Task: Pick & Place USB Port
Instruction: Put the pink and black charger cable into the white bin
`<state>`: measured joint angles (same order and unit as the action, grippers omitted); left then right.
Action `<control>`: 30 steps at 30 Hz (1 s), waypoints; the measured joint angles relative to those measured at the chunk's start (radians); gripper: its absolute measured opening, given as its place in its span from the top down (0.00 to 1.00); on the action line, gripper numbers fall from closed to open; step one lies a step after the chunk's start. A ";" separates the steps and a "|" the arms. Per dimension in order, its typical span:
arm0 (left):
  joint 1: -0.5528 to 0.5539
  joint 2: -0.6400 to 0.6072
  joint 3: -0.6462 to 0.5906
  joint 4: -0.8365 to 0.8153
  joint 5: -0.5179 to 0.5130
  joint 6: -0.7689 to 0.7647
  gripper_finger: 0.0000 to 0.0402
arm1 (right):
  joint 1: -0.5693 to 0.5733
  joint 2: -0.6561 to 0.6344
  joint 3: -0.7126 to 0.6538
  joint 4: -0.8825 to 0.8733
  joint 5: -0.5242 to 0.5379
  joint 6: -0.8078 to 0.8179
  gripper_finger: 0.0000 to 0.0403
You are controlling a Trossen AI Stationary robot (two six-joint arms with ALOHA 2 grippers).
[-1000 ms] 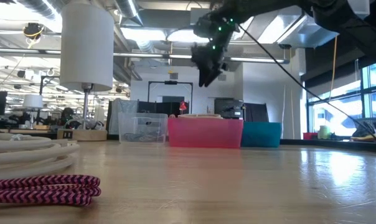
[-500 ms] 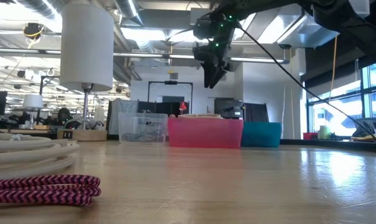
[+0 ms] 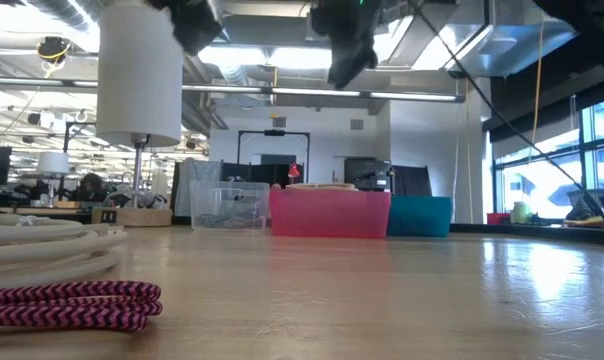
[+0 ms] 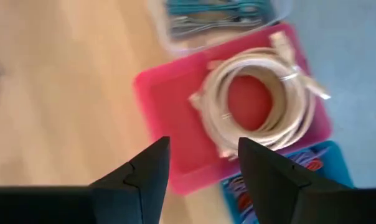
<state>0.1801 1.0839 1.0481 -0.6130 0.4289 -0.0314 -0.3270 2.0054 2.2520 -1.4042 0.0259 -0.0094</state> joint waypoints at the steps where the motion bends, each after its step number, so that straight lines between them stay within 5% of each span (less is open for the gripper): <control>1: -0.011 0.003 0.000 -0.042 -0.022 0.018 0.42 | 0.020 -0.011 0.000 -0.016 -0.001 0.005 0.52; 9: -0.087 0.025 -0.030 -0.265 -0.129 0.046 0.42 | 0.158 -0.065 0.000 -0.134 0.020 0.090 0.52; 21: -0.218 0.025 -0.261 -0.256 -0.111 -0.056 0.42 | 0.289 -0.116 -0.011 -0.166 0.124 0.191 0.52; 30: -0.366 0.025 -0.362 0.002 -0.095 -0.206 0.42 | 0.313 -0.290 -0.324 -0.123 0.200 0.320 0.52</control>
<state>-0.1862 1.1091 0.6863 -0.6107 0.3336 -0.2377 -0.0138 1.7157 1.9284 -1.5271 0.2263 0.3107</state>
